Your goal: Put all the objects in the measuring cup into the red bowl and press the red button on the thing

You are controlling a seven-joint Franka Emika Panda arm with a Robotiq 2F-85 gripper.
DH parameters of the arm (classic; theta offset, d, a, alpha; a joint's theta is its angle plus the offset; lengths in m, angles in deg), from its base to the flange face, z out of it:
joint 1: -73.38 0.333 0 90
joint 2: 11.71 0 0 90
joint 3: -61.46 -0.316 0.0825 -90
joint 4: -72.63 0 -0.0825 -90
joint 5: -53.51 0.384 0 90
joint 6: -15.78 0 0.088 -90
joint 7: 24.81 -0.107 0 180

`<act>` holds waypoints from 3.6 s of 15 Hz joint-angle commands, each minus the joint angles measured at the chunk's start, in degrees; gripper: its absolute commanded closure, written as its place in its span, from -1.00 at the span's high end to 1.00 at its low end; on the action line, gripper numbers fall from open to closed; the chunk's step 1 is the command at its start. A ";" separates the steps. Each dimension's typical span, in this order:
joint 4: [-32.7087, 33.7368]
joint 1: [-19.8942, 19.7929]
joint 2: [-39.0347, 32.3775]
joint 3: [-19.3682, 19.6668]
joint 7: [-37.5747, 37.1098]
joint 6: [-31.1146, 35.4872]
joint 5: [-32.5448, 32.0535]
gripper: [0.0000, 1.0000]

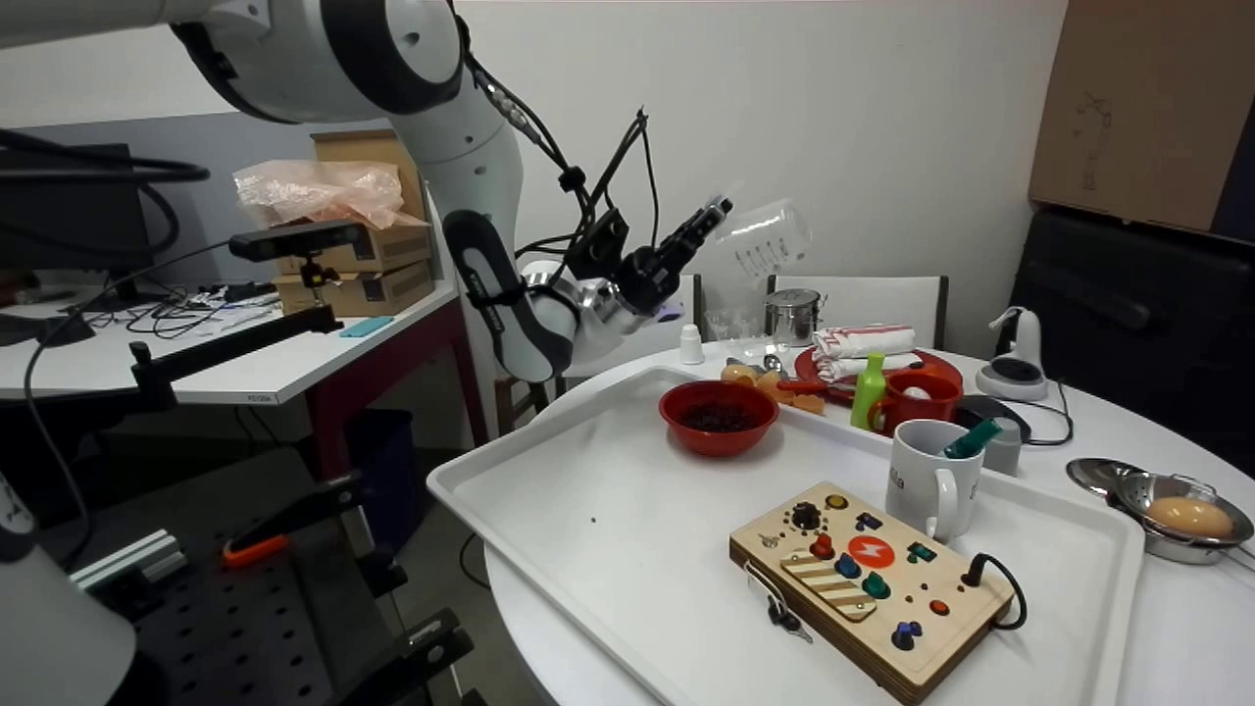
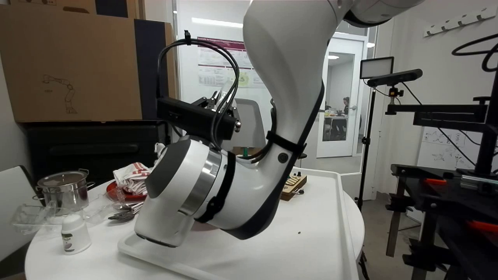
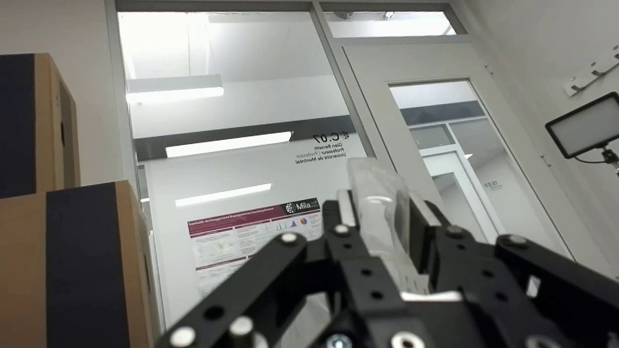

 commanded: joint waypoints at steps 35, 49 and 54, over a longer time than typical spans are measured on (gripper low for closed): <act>-5.42 1.17 4.47 -0.71 -0.85 -1.68 1.95 -0.86; -4.62 0.81 0.49 0.76 -1.50 -12.62 -3.50 -0.86; -6.57 -2.89 5.56 -6.22 -1.52 0.54 -0.35 -0.86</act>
